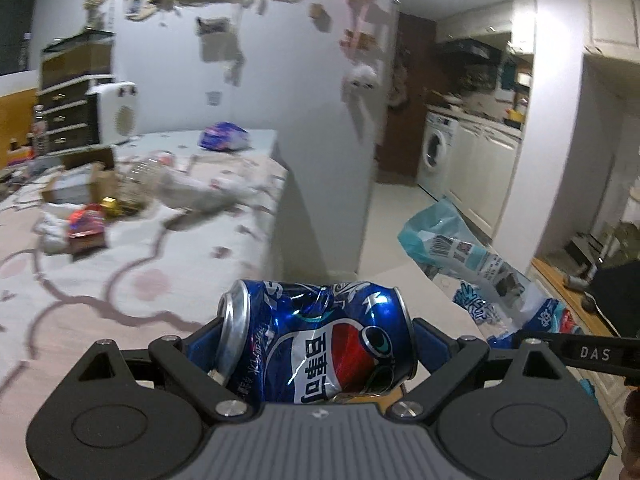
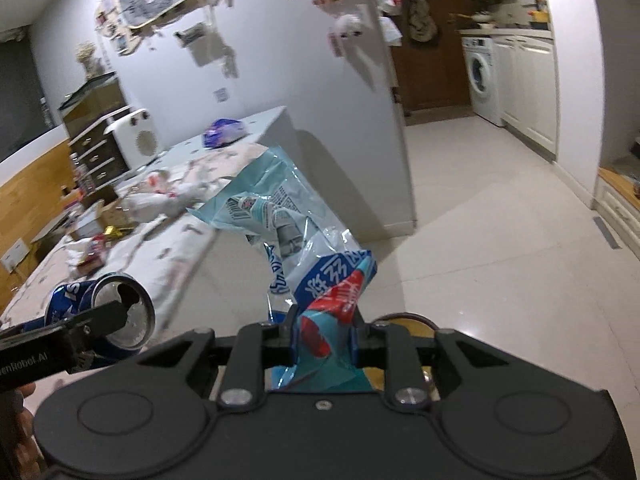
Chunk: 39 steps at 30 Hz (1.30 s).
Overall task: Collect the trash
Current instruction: 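Carry the Pepsi can and blue wrapper in both tools over the yellow wastebasket, then open the right tool dropping the wrapper while the left tool drops the can into the wastebasket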
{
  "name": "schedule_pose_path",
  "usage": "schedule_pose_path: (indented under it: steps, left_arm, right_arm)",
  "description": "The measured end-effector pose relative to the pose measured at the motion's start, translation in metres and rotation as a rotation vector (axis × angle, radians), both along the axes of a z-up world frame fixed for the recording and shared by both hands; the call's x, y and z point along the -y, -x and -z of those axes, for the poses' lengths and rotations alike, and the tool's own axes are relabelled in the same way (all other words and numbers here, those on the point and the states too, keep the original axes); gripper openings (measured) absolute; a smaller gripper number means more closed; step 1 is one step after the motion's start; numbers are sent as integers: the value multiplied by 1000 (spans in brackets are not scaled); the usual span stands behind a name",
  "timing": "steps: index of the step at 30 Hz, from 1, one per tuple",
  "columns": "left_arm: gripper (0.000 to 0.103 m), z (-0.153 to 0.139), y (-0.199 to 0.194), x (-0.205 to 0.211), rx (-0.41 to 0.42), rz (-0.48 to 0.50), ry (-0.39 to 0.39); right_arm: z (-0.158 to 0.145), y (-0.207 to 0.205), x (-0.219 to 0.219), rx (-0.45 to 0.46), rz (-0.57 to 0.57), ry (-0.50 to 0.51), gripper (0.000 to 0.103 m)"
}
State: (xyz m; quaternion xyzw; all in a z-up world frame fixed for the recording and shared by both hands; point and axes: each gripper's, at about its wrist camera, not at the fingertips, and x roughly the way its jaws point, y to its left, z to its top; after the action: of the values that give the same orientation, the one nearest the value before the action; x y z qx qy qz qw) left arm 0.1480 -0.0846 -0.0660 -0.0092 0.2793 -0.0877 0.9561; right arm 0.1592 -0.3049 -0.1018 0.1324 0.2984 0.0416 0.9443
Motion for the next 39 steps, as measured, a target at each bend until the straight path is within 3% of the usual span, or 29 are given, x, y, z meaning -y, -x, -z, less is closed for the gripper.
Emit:
schedule_pose_path:
  steps: [7, 14, 27, 39]
  left_arm:
    - [95, 41, -33, 48, -78, 78, 3]
    - [95, 106, -80, 84, -194, 127, 20]
    - [95, 255, -176, 106, -367, 31, 23]
    - [95, 369, -242, 112, -471, -5, 21]
  right_arm:
    - [37, -13, 45, -86, 100, 3, 24]
    - [95, -41, 80, -217, 190, 17, 24]
    - [232, -125, 112, -461, 218, 23, 24]
    - [319, -202, 110, -568, 193, -34, 25]
